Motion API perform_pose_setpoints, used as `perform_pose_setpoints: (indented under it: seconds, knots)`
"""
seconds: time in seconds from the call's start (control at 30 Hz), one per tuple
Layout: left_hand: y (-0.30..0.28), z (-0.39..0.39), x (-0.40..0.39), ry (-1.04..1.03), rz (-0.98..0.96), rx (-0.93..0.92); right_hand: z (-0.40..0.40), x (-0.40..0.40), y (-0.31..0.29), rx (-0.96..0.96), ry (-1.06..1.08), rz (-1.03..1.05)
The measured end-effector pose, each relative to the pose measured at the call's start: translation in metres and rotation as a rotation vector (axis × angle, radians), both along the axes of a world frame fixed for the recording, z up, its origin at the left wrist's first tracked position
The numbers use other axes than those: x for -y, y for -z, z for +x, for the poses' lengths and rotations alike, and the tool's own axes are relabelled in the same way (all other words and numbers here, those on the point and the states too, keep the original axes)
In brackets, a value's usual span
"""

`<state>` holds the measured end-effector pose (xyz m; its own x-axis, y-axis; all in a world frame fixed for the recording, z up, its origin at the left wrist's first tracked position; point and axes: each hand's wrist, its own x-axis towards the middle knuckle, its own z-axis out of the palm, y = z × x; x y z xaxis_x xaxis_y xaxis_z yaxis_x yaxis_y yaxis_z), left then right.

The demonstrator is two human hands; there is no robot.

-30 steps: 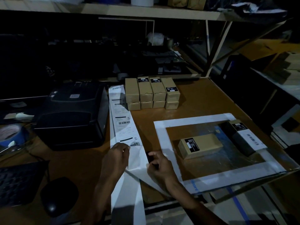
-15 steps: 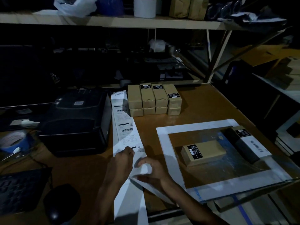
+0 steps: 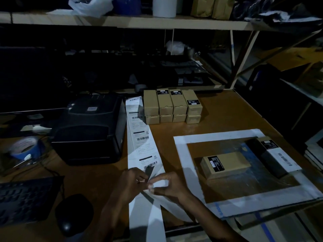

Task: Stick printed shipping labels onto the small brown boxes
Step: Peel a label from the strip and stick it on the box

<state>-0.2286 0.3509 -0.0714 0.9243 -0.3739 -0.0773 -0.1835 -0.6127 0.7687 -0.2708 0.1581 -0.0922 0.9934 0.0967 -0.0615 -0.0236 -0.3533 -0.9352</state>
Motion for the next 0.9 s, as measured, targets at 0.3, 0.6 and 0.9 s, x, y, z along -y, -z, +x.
perform_pose_setpoints:
  seconds: [0.3,0.6,0.9]
  knots:
    - [0.012,-0.006,-0.002,0.066,0.206,0.137,-0.01,0.003,0.013,0.089,0.031,-0.049]
    - [0.01,-0.001,-0.004,0.077,0.269,0.165,-0.047,-0.021,-0.023,0.276,0.072,-0.51]
    - [0.0,-0.002,0.002,0.107,0.341,0.188,-0.042,-0.027,0.001,0.237,-0.295,-0.548]
